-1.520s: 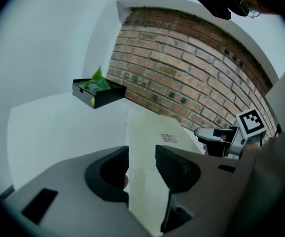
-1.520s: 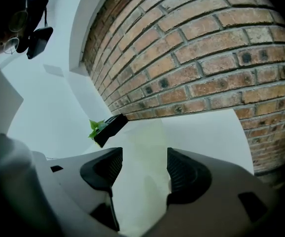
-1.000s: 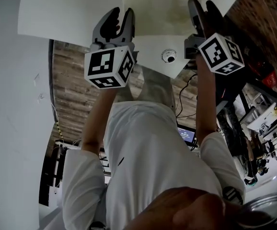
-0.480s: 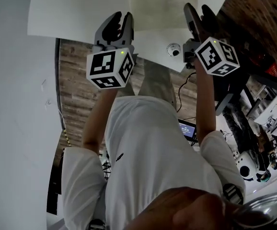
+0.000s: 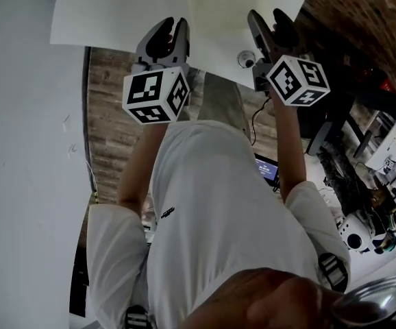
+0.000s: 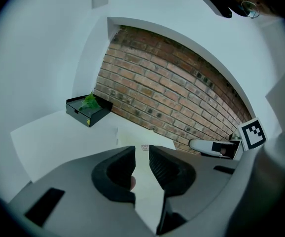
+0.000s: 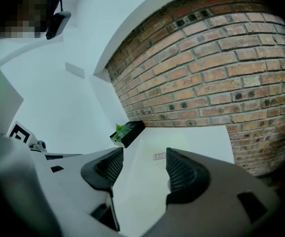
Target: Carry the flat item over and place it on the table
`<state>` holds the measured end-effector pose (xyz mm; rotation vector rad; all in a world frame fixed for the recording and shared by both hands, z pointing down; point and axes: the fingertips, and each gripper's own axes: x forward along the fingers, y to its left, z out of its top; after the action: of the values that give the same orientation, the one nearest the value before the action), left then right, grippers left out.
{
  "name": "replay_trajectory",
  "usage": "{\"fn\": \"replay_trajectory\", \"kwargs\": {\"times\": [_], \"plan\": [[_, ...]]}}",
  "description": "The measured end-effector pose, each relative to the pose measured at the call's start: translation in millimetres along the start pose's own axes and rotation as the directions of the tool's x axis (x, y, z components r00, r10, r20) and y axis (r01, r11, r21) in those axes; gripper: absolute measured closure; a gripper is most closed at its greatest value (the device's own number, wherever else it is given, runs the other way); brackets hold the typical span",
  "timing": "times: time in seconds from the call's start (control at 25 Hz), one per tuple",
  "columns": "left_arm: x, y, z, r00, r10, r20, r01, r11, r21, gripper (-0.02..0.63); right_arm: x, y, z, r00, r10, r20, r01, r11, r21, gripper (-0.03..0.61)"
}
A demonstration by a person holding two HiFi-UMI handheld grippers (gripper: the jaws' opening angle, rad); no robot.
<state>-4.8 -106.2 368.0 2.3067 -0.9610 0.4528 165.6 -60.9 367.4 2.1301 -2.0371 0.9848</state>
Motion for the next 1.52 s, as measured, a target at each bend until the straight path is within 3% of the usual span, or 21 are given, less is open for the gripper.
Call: {"fn": "replay_trajectory", "kwargs": {"times": [0.6,0.68,0.8,1.08,1.52], "plan": [[-105.9,-22.6,20.0,0.996,-0.079,0.030,0.078,0.996,0.034,0.525,-75.7,111.1,0.4,0.994,0.109,0.026,-0.107,0.990,-0.091,0.284],[-117.5,-26.0,21.2,0.996,-0.088,0.035,0.086,0.996,0.039,0.525,-86.2,119.4,0.9,0.993,0.112,0.037,-0.108,0.989,-0.105,0.304],[-134.3,-29.0,21.1,0.995,-0.098,0.036,0.097,0.995,0.040,0.526,-100.5,133.6,-0.7,0.992,0.117,0.052,-0.112,0.989,-0.092,0.405],[-172.2,-30.9,26.9,0.990,-0.130,0.049,0.127,0.990,0.063,0.531,-122.5,171.2,2.3,0.986,0.142,0.086,-0.131,0.983,-0.126,0.489],[-223.3,-37.6,23.9,0.980,-0.180,0.079,0.167,0.974,0.153,0.534,-160.0,229.8,-5.9,0.975,0.195,0.110,-0.169,0.963,-0.211,0.506]]}}
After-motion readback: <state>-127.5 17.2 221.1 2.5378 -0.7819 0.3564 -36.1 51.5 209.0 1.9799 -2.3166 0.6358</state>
